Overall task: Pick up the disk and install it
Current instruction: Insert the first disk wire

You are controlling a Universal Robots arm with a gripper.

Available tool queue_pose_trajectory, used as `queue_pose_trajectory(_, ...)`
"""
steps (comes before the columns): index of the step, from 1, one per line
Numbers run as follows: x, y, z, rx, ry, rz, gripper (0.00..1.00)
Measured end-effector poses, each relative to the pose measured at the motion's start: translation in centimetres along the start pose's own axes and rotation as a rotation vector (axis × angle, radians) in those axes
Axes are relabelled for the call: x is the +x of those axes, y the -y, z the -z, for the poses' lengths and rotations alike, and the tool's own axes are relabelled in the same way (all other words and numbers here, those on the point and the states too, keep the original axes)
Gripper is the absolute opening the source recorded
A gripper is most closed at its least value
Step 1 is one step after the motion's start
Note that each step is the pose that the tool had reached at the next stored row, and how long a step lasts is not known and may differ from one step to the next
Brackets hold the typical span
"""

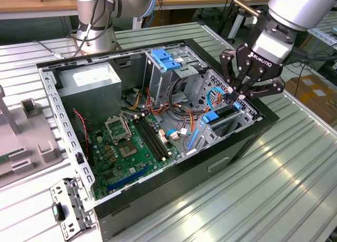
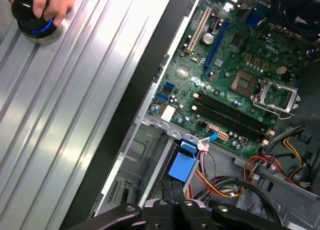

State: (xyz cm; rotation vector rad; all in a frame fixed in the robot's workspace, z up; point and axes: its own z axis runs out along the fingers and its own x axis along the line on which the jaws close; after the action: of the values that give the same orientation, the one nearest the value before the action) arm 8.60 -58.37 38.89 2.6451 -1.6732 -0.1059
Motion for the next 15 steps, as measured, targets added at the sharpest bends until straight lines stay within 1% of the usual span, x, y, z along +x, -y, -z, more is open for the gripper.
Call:
queue_pose_trajectory(6,0.00,0.00,0.00,-0.0032,-0.0028,0.062,0.11)
queue_pose_trajectory(12,0.00,0.00,0.00,-0.0053,-0.0046,0.102,0.11)
queue_pose_trajectory(15,0.00,0.00,0.00,-0.0068,-0.0059,0.132,0.11)
